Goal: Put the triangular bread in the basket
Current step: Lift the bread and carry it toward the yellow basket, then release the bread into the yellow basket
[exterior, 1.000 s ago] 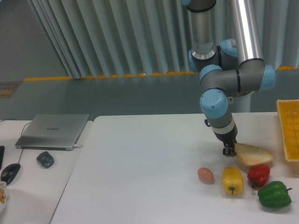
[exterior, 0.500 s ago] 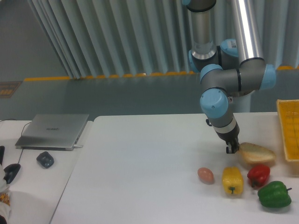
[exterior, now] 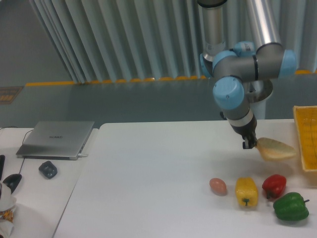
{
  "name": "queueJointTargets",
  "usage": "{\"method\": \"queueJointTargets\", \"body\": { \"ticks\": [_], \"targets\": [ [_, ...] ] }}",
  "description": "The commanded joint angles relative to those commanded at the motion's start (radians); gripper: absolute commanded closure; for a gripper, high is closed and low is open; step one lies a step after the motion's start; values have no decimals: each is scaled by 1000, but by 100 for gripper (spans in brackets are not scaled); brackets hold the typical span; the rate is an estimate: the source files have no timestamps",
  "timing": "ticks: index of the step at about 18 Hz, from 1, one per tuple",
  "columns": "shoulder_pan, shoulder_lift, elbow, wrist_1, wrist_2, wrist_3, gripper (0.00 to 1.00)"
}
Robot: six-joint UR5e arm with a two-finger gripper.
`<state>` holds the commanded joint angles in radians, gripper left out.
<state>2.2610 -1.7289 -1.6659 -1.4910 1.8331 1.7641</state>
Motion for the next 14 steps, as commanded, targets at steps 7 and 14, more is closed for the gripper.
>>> {"method": "queueJointTargets", "body": {
  "ticks": [7,14],
  "targets": [
    [115,58,24,-15,-101,17,100],
    [294,8,75,27,-114,153,100]
  ]
}}
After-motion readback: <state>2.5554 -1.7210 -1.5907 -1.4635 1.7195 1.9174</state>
